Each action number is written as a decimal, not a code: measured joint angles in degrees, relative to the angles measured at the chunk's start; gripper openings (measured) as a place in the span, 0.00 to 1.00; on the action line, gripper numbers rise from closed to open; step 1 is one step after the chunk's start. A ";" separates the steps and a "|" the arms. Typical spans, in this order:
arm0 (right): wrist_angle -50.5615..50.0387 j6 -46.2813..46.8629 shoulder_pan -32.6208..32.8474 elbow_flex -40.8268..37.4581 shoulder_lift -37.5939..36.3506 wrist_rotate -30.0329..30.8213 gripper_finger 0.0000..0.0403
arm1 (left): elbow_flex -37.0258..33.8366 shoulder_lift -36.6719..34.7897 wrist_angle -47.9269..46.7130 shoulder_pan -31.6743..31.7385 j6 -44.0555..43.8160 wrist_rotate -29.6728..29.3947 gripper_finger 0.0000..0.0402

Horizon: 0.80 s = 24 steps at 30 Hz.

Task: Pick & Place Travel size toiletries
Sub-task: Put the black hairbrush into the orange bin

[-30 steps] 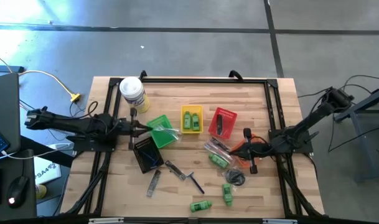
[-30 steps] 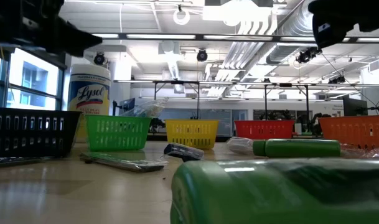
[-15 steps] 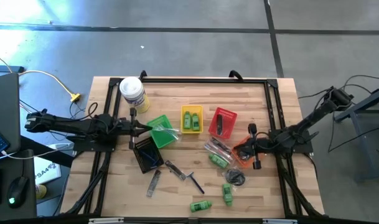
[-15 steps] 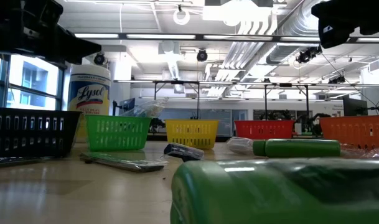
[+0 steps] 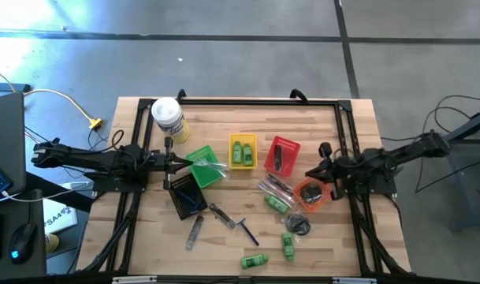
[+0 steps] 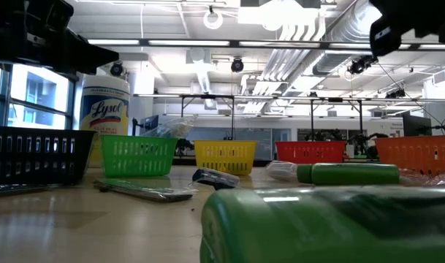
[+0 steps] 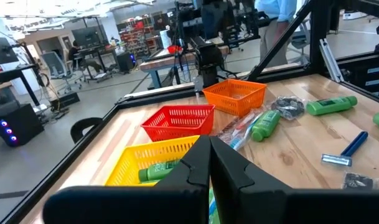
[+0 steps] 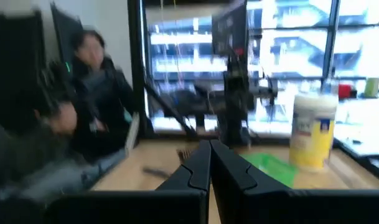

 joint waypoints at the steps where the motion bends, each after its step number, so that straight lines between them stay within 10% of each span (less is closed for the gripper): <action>1: -0.60 0.33 0.02 0.06 -1.25 0.06 0.01 | 0.00 0.00 -0.09 0.00 -0.18 0.00 0.00; 24: -1.08 4.78 6.61 -0.02 6.63 4.08 0.01 | 0.00 0.04 -1.70 0.00 -1.37 4.61 0.00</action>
